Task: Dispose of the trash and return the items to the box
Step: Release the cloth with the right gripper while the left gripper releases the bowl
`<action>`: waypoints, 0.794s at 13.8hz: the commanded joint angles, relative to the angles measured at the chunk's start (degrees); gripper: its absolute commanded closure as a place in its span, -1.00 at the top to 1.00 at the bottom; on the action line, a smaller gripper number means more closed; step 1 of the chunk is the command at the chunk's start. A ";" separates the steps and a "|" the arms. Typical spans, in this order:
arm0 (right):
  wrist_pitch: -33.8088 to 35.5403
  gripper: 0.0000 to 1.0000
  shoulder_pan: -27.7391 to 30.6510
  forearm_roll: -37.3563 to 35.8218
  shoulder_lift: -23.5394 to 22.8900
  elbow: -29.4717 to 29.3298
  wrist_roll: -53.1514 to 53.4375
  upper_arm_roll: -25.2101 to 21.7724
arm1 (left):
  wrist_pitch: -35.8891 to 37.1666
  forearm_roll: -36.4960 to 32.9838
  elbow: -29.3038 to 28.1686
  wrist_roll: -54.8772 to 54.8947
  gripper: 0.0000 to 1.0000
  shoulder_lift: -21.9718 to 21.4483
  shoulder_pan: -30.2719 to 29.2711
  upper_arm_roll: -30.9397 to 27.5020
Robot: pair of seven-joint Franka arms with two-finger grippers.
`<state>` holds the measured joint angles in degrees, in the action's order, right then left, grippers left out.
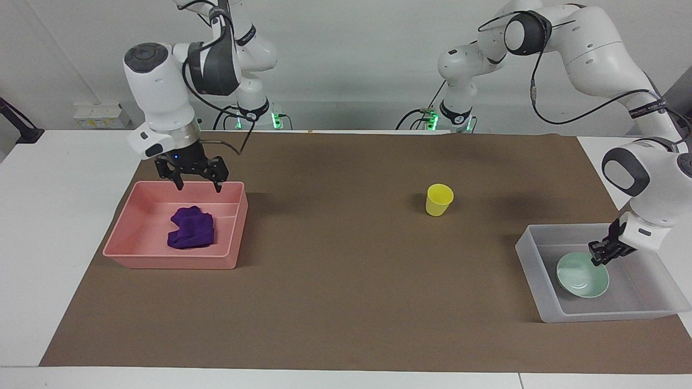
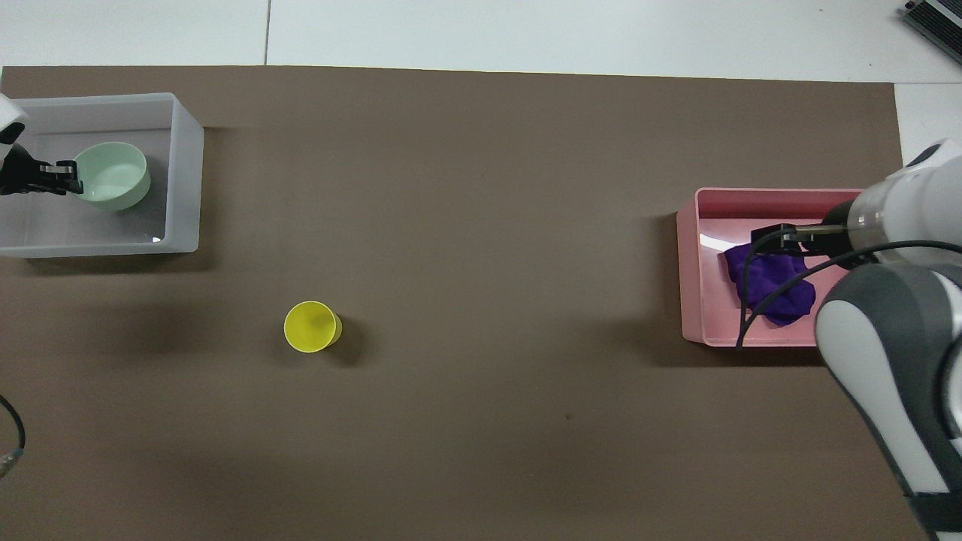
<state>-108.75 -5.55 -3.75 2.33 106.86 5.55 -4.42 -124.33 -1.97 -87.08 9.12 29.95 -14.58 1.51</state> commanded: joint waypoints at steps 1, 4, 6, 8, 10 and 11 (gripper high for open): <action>7.04 1.00 0.63 0.76 0.66 -5.86 0.34 0.20 | -1.35 -0.67 -1.25 0.63 1.00 -1.13 -0.01 -0.02; 14.68 1.00 1.68 3.74 0.40 -12.35 0.26 -0.41 | 1.53 -0.85 0.94 0.55 1.00 -1.47 0.07 0.07; 20.65 1.00 2.47 3.67 -0.39 -18.07 0.17 -0.50 | 9.33 -0.50 5.31 0.37 1.00 -1.83 0.86 0.51; 23.84 1.00 2.82 3.05 -0.83 -21.17 -0.01 -0.41 | 17.41 0.73 8.06 0.11 1.00 -3.31 1.48 2.25; 24.19 1.00 2.38 2.87 0.39 -18.99 0.17 -0.41 | 23.75 3.10 7.20 -0.33 1.00 -8.57 3.05 4.02; 23.93 1.00 2.56 3.57 1.10 -17.58 0.08 -0.33 | 27.44 3.19 7.02 -0.59 1.00 -9.90 5.32 4.02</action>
<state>-85.31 -3.40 -1.20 3.47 88.33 5.55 -5.01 -102.78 0.24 -78.68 9.12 24.31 -12.62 5.81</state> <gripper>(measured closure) 0.000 0.000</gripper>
